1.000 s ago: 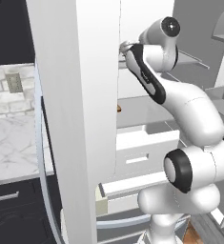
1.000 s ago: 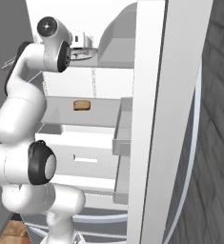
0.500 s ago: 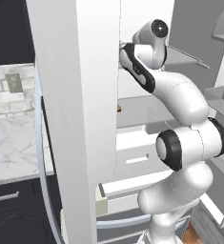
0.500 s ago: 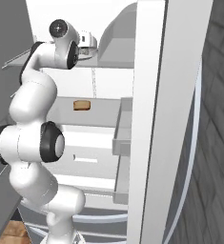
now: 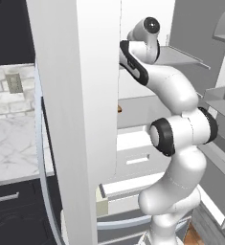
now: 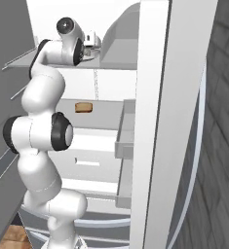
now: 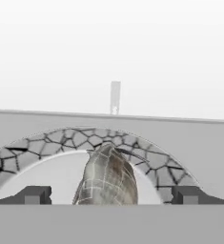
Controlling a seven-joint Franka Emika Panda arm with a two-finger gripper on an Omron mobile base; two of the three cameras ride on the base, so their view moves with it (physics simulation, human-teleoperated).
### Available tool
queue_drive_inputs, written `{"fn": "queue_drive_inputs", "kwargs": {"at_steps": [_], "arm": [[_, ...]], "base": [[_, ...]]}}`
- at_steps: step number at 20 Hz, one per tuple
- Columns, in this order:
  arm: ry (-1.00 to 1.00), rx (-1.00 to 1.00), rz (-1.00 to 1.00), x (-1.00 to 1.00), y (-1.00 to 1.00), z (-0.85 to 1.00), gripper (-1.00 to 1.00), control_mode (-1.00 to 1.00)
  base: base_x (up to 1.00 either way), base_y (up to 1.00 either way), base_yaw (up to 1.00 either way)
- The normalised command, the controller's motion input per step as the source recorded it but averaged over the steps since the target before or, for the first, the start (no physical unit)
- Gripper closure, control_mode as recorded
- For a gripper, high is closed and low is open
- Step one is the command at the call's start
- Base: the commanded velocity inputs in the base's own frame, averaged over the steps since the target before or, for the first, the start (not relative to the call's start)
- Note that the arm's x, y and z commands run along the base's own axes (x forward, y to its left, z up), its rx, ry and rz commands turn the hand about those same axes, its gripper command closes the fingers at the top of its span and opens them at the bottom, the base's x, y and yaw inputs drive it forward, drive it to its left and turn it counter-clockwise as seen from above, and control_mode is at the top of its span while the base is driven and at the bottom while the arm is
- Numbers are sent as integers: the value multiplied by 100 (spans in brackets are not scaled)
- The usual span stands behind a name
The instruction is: Retrieve the fish from the fridge and place it on the saucepan with marinade on the stove.
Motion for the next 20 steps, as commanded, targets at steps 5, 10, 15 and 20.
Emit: {"fn": "queue_drive_inputs", "kwargs": {"at_steps": [5, 10, 15, 20], "arm": [[1, -1, 0, 33, 12, -15, -100, -100], [0, -2, 0, 11, 3, -26, -100, -100], [0, 0, 0, 0, 0, -14, -100, -100], [0, 0, 0, 0, 0, -2, 100, -100]], "base": [[0, 0, 0], [0, 0, 0], [0, 0, 0], [0, 0, 0]]}}
